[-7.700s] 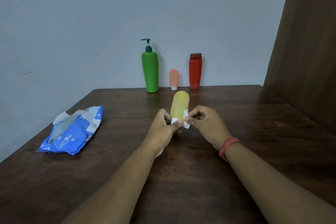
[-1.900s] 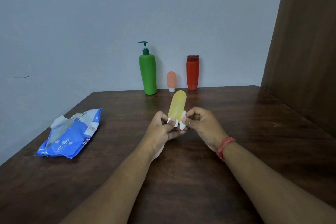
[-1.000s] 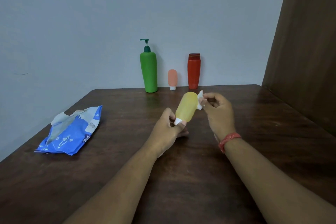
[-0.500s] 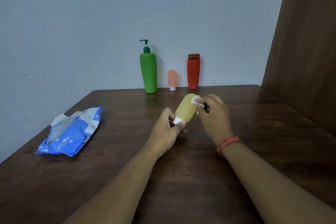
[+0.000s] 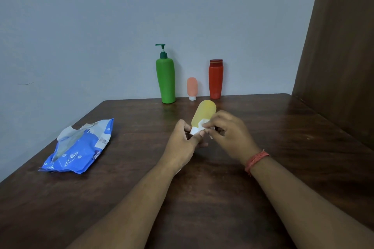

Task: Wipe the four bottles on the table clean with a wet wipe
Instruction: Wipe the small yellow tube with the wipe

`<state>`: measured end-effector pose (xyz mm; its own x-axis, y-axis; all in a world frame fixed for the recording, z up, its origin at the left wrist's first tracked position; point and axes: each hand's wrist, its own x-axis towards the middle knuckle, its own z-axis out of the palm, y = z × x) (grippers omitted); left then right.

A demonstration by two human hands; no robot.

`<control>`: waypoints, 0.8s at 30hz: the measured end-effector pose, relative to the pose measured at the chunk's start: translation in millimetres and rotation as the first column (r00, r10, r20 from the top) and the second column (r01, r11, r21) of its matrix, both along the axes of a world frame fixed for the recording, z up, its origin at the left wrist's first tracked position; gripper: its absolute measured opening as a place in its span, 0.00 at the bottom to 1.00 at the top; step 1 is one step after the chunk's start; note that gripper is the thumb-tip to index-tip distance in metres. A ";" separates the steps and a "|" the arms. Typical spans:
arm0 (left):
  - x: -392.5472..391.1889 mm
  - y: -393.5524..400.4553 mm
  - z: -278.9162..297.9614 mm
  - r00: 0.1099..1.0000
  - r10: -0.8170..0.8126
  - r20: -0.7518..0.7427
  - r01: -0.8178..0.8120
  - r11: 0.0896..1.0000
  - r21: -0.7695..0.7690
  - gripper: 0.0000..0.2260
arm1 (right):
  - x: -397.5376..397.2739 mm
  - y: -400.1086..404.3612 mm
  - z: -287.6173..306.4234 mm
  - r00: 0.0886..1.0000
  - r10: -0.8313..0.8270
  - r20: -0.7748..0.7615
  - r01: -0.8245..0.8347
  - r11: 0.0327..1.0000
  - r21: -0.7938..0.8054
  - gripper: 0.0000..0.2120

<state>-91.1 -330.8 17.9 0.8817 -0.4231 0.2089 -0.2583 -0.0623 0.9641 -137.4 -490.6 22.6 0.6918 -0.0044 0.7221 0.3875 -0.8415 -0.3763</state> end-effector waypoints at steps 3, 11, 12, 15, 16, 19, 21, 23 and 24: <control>-0.8 -0.4 -0.9 0.999 -0.032 0.041 0.031 0.999 0.033 0.12 | 3.8 -4.8 2.0 0.980 -0.190 0.062 0.184 0.979 0.082 0.02; 2.6 0.6 -3.8 0.986 0.010 0.166 -0.046 0.976 0.215 0.13 | 0.5 -5.1 1.1 0.998 -0.066 0.008 0.066 0.997 -0.031 0.05; 1.1 -0.6 -2.7 0.990 -0.010 0.143 -0.020 0.978 0.209 0.13 | 2.5 -7.4 2.1 0.989 -0.146 0.036 0.146 0.989 0.002 0.04; 0.1 -1.8 -3.2 0.989 -0.016 0.146 -0.015 0.977 0.215 0.13 | 2.8 -8.8 4.0 0.984 -0.173 0.034 0.173 0.985 0.013 0.04; 1.7 -1.4 -4.4 0.984 0.001 0.176 -0.042 0.972 0.231 0.13 | 0.7 -7.0 4.0 0.996 -0.088 0.001 0.088 0.996 -0.027 0.06; 5.0 -1.3 -7.5 0.974 0.027 0.224 -0.083 0.967 0.241 0.15 | -4.0 -2.4 3.6 0.996 0.034 -0.085 -0.044 0.993 -0.114 0.07; 5.5 -3.7 -8.1 0.977 0.024 0.213 -0.075 0.969 0.235 0.14 | 1.3 -7.9 4.4 0.995 -0.094 -0.021 0.094 0.995 -0.040 0.06; 3.3 -5.1 -7.4 0.979 0.007 0.206 -0.057 0.969 0.241 0.13 | 3.7 -13.3 6.7 0.959 -0.281 -0.016 0.282 0.959 0.038 0.05; 2.1 -5.2 -6.9 0.977 0.000 0.211 -0.053 0.968 0.245 0.13 | 3.1 -14.4 7.0 0.952 -0.304 -0.026 0.305 0.951 0.045 0.05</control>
<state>-89.0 -335.9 10.9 0.8416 -0.4615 0.2804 -0.4462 -0.3017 0.8425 -134.3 -505.0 29.6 0.6651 -0.2512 0.7032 0.1085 -0.8992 -0.4239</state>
